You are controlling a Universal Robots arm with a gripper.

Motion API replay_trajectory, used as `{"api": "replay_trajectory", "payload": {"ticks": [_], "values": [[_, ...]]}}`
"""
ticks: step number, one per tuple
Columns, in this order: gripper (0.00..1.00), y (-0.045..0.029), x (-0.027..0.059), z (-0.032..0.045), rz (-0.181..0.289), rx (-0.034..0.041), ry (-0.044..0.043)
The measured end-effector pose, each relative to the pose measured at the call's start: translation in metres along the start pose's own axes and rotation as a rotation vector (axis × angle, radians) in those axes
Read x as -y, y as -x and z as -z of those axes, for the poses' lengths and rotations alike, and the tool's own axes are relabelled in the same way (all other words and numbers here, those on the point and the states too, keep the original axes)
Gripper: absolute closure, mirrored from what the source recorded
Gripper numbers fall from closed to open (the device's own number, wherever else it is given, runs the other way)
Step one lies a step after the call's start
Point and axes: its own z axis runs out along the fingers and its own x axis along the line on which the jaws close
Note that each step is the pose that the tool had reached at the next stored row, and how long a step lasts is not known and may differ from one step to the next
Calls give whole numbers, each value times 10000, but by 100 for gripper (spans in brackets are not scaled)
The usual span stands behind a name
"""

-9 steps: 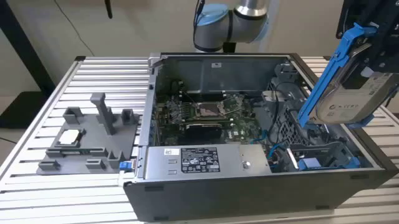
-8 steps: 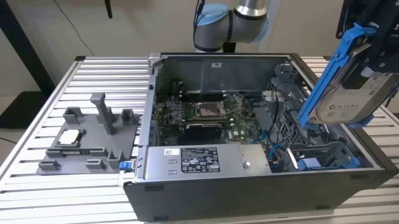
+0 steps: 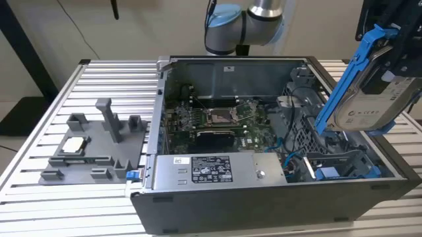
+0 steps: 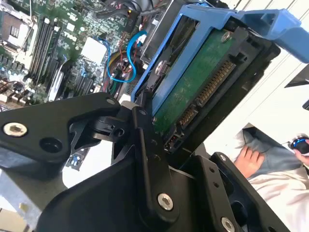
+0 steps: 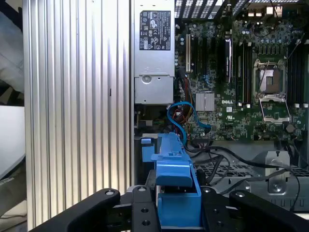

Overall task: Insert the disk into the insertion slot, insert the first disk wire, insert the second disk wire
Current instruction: 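Insert the disk into the insertion slot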

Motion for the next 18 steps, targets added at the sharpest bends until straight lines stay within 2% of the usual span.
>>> {"api": "replay_trajectory", "payload": {"ticks": [5,10,18], "values": [[67,-1,1,-9,0,-1,18],[67,-1,16,-37,1,-5,303],[67,-15,77,-61,159,-12,314]]}}
